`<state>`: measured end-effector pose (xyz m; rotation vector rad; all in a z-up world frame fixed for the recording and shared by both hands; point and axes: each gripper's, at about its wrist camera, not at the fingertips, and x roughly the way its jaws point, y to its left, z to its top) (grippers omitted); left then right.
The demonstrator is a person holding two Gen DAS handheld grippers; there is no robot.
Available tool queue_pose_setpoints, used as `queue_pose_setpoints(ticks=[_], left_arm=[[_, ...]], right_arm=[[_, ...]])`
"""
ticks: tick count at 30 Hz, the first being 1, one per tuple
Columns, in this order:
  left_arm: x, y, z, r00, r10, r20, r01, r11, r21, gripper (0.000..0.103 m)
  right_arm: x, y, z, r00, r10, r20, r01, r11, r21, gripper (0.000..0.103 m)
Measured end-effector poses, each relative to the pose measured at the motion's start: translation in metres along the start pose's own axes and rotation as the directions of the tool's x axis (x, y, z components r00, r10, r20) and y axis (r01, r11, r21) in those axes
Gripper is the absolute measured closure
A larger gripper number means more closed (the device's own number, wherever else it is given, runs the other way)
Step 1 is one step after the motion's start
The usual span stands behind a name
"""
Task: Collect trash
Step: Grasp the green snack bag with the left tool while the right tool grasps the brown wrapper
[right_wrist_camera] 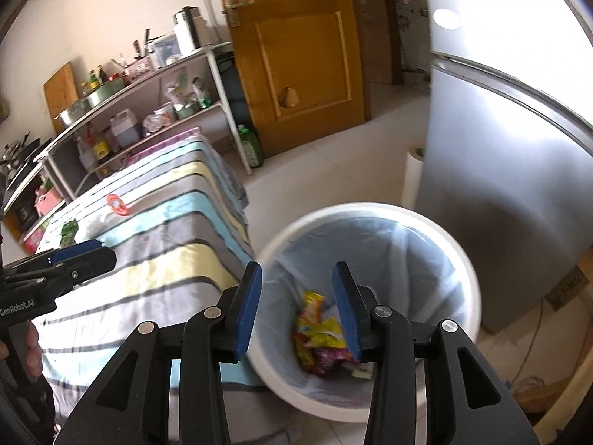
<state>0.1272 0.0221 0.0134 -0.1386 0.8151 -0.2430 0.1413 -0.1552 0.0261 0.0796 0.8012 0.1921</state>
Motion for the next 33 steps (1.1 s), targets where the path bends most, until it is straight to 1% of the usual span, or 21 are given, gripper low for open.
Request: queue_pose_setpoints(ticks=[4, 6, 10, 20, 26, 27, 30, 33], left_arm=[[-0.015, 0.029, -0.005, 0.998, 0.054, 0.025, -0.053, 0.998, -0.045, 0.040], [-0.023, 0.046, -0.008, 0.997, 0.071, 0.035, -0.068, 0.995, -0.072, 0.040], [-0.037, 0.081, -0.013, 0.991, 0.126, 0.047, -0.120, 0.985, -0.123, 0.040], [-0.068, 0.163, -0.025, 0.968, 0.243, 0.053, -0.225, 0.947, -0.229, 0.039], [-0.075, 0.210, -0.025, 0.955, 0.293, 0.040, -0.269, 0.919, -0.289, 0.039], [-0.076, 0.218, -0.025, 0.952, 0.303, 0.038, -0.278, 0.912, -0.303, 0.039], [-0.077, 0.231, -0.025, 0.950, 0.309, 0.040, -0.281, 0.906, -0.317, 0.036], [-0.072, 0.242, -0.023, 0.953, 0.302, 0.026, -0.277, 0.903, -0.327, 0.035]], right_arm=[[0.007, 0.030, 0.005, 0.999, 0.039, 0.001, -0.039, 0.999, -0.031, 0.062], [0.010, 0.044, 0.006, 0.998, 0.060, -0.001, -0.060, 0.997, -0.049, 0.062], [0.020, 0.071, 0.006, 0.995, 0.100, -0.015, -0.101, 0.991, -0.083, 0.062], [0.042, 0.152, 0.009, 0.980, 0.191, -0.059, -0.199, 0.962, -0.187, 0.062], [0.058, 0.203, 0.010, 0.965, 0.243, -0.102, -0.261, 0.935, -0.240, 0.062], [0.061, 0.212, 0.010, 0.959, 0.261, -0.114, -0.282, 0.928, -0.245, 0.062], [0.070, 0.230, 0.010, 0.948, 0.286, -0.136, -0.312, 0.915, -0.254, 0.062], [0.082, 0.250, 0.007, 0.937, 0.302, -0.174, -0.339, 0.904, -0.260, 0.062]])
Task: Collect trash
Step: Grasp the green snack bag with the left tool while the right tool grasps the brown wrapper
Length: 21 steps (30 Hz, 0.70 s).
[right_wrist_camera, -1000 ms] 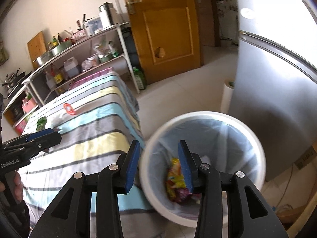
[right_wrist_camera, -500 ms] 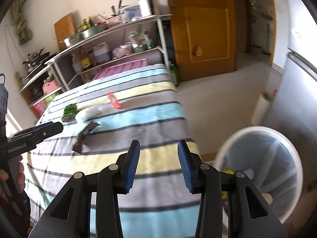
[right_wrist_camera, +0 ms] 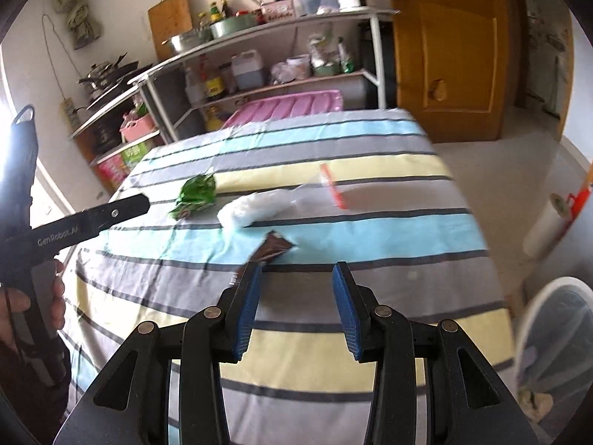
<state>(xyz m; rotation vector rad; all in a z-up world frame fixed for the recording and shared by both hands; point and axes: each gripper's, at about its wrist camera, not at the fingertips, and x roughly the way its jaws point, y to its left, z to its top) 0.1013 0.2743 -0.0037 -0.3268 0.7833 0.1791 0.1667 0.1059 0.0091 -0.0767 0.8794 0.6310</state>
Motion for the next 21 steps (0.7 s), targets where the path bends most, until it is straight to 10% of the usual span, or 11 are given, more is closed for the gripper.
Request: queue_pose_setpoints(ticks=[21], left_arm=[[0.062, 0.005, 0.023, 0.996, 0.056, -0.073, -0.056, 0.998, 0.015, 0.034]], right_arm=[[0.058, 0.026, 0.006, 0.992, 0.034, -0.118, -0.036, 0.999, -0.017, 0.062]])
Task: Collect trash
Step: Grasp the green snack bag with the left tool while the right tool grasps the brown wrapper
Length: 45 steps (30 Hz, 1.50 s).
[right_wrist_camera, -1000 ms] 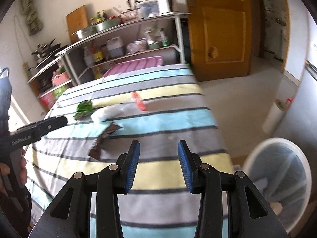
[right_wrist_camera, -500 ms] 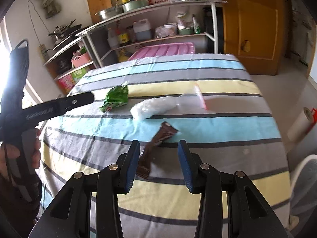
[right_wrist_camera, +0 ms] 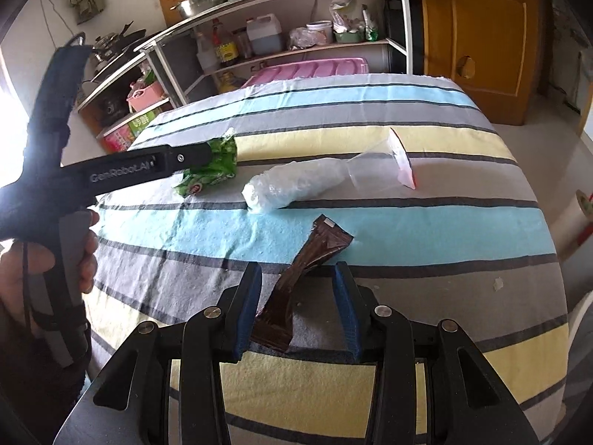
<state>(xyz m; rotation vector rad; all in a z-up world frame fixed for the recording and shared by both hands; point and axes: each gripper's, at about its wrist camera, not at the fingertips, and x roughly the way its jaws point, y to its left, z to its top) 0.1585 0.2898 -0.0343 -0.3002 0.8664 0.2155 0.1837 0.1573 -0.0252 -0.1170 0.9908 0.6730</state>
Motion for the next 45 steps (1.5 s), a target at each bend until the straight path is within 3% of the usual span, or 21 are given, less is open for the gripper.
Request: queue_pose_setpoints(ticks=[8, 14, 33, 45], left_arm=[[0.016, -0.003, -0.002, 1.000, 0.005, -0.022, -0.005, 1.000, 0.004, 0.037], [0.015, -0.007, -0.003, 1.000, 0.018, -0.020, -0.017, 0.999, 0.027, 0.057], [-0.024, -0.014, -0.009, 0.999, -0.015, 0.040, 0.014, 0.999, 0.041, 0.061], [-0.061, -0.057, -0.020, 0.994, -0.075, 0.084, 0.065, 0.992, 0.111, 0.061]], right_arm=[[0.004, 0.001, -0.001, 1.000, 0.009, 0.003, -0.009, 1.000, -0.005, 0.079], [0.003, 0.000, -0.002, 1.000, 0.020, 0.009, -0.020, 1.000, -0.007, 0.090], [-0.021, -0.010, -0.007, 0.997, 0.018, 0.078, -0.019, 1.000, 0.016, 0.091], [-0.068, -0.031, -0.017, 0.987, -0.009, 0.161, -0.003, 0.997, 0.074, 0.091]])
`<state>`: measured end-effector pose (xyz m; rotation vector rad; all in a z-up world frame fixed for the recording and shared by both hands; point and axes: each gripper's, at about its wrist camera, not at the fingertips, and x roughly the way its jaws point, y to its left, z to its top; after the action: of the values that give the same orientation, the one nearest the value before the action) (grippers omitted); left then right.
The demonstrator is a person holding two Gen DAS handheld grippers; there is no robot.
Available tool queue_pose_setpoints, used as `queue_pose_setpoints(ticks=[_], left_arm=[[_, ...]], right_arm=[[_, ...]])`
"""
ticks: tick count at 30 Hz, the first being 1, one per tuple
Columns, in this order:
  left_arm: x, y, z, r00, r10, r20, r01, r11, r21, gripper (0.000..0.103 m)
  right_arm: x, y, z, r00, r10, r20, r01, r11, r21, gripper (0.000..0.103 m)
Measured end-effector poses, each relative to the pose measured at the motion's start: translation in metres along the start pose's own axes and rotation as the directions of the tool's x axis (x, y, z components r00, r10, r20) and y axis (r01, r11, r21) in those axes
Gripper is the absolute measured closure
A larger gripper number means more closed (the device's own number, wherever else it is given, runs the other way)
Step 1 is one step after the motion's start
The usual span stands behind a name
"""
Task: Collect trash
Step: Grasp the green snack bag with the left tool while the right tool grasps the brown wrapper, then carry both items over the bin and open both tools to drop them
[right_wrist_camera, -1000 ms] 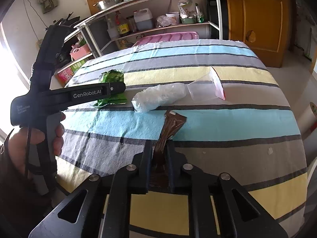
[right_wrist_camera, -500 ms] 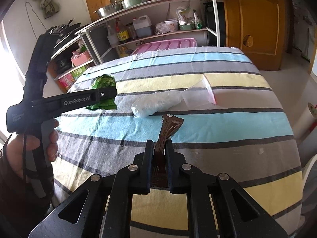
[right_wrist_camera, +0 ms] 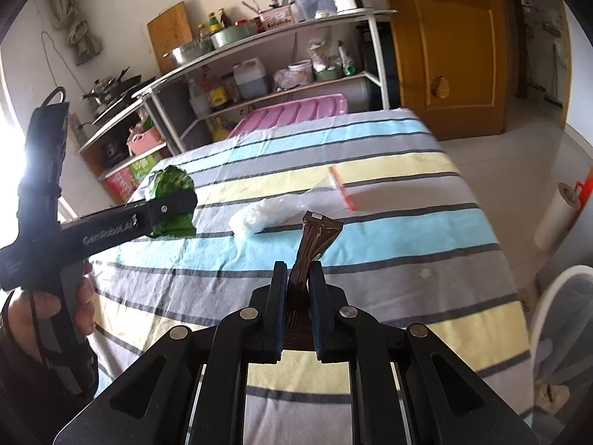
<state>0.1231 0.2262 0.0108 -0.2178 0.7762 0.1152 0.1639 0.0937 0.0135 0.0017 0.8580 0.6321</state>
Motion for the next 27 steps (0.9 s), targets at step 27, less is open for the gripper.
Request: queue_pose_setpoints(ticks=[27], left_arm=[[-0.016, -0.177, -0.029, 0.974, -0.222, -0.038, 0.224, 0.946, 0.236, 0.061]], right_arm=[[-0.120, -0.110, -0.036, 0.976, -0.183, 0.120, 0.161, 0.972, 0.173, 0.091]])
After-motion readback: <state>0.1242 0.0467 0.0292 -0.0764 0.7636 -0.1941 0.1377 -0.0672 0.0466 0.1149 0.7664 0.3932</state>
